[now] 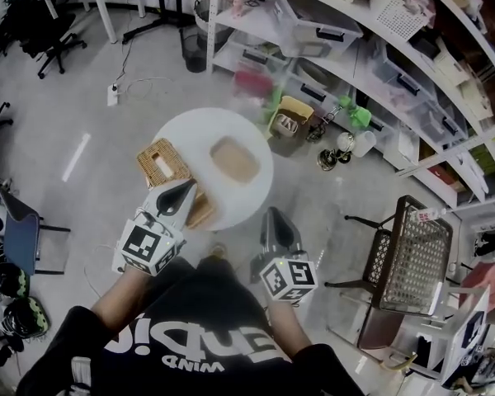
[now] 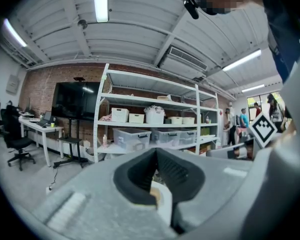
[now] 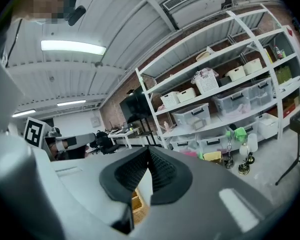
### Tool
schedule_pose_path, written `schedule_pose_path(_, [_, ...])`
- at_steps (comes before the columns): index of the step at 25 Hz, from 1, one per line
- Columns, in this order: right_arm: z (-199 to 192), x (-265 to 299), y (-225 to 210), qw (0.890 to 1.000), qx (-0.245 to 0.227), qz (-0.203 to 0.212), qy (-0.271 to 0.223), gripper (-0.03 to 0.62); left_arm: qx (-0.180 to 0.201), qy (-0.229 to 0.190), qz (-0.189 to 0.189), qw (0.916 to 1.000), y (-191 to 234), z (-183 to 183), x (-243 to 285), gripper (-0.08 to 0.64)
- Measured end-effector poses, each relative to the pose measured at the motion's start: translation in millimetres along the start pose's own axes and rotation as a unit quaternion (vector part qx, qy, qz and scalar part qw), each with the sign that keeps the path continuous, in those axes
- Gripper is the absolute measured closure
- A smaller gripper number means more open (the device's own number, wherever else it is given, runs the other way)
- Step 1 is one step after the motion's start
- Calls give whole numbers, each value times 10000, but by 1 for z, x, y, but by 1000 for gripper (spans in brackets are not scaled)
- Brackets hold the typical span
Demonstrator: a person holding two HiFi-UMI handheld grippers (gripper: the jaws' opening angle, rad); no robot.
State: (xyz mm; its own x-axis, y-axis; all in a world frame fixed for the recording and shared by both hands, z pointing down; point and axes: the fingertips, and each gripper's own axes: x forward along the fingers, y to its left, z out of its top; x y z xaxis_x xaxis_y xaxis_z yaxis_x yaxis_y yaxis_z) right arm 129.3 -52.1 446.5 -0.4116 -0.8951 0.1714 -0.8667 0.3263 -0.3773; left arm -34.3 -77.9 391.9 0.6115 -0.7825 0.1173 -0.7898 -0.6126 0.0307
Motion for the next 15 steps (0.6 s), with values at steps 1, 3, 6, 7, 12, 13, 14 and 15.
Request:
schedule_pose_path(1, [4, 4, 1, 10000, -14, -5, -28, 594, 5, 8, -3, 10000, 4, 1, 2, 558])
schedule_pose_path(3, [11, 12, 4, 9999, -55, -16, -88, 594, 12, 9, -15, 10000, 12, 4, 6, 558])
schedule_pose_path(6, [19, 23, 11, 9999, -46, -1, -149, 594, 39, 0, -88, 10000, 24, 8, 10, 558])
schedule_pose_path(7, [21, 26, 13, 9998, -32, -11, -179, 594, 44, -3, -128, 9999, 27, 10, 12, 558])
schedule_pose_path(12, [27, 41, 14, 9989, -30, -343, -332, 594, -42, 22, -416, 9991, 41, 9, 27, 558])
schedule_pose_path(13, [27, 44, 14, 9986, -43, -397, -342, 594, -51, 29, -476, 9988, 43, 8, 30, 558])
schedule_pose_path(14, [27, 47, 14, 9984, -55, -447, -345, 594, -54, 30, -532, 9986, 45, 8, 34, 558])
schedule_pose_path(15, [27, 50, 13, 9982, -65, -492, -339, 594, -54, 26, -581, 9983, 46, 7, 37, 558])
